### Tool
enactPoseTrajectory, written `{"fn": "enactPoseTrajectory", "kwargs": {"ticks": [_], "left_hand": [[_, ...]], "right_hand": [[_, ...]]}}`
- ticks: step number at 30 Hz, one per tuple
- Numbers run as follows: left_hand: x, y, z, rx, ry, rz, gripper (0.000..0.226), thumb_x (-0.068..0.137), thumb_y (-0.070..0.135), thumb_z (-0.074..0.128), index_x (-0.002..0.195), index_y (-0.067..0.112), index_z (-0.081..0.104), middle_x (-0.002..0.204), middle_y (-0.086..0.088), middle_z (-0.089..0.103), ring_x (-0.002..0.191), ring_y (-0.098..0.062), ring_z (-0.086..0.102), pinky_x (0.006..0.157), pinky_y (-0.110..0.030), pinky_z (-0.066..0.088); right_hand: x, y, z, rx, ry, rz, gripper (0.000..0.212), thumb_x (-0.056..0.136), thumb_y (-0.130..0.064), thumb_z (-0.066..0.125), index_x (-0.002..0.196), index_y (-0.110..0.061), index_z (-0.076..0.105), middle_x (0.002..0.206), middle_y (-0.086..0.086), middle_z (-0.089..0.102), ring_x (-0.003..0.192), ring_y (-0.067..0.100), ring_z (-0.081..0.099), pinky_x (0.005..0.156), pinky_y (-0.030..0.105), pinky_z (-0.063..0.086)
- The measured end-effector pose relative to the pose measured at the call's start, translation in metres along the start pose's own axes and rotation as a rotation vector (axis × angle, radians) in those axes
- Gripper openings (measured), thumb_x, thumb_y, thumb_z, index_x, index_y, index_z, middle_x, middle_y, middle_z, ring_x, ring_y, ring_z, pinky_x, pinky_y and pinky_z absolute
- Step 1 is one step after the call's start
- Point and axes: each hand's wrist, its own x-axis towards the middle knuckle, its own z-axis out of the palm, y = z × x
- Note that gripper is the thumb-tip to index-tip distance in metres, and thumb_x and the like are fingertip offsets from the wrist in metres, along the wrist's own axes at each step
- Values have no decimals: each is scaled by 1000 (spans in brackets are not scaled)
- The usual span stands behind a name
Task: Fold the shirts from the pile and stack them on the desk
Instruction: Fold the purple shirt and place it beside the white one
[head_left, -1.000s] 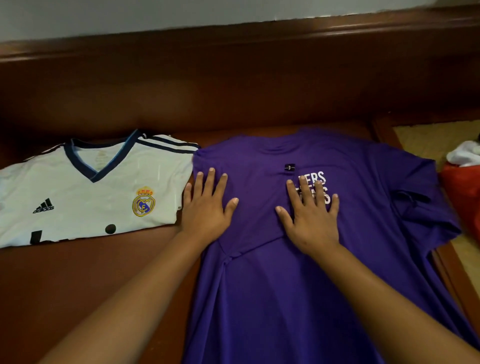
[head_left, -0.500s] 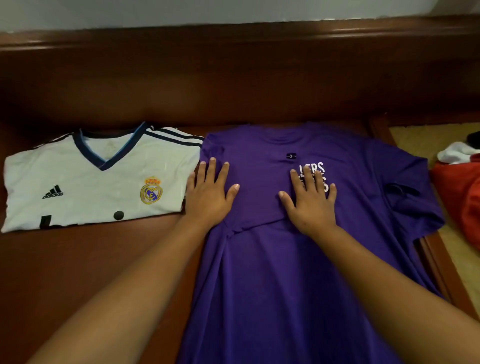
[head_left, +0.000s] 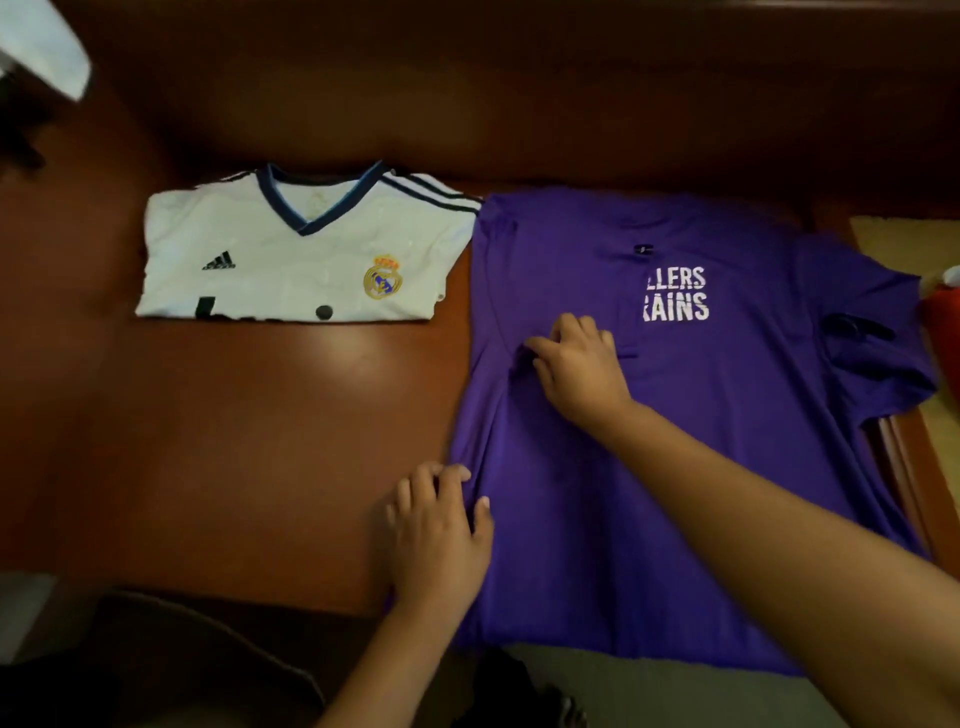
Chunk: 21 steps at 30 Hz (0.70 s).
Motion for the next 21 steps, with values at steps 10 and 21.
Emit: {"fn": "enactPoseTrajectory", "kwargs": {"ticks": [10, 21], "left_hand": [[-96, -9, -6, -97, 36, -339, 53, 76, 17, 73, 123, 7, 53, 106, -13, 64, 97, -34, 61, 76, -43, 49], [-112, 2, -25, -248, 127, -278, 12, 87, 19, 63, 98, 13, 62, 75, -4, 65, 73, -31, 64, 68, -40, 49]], "right_hand": [[9, -13, -13, 192, -71, 353, 32, 92, -7, 39, 110, -11, 65, 103, 18, 63, 92, 38, 59, 71, 35, 41], [16, -25, -17, 1260, 35, 826, 19, 91, -6, 52, 74, -14, 55, 73, 7, 55, 54, 17, 54, 50, 27, 51]]}}
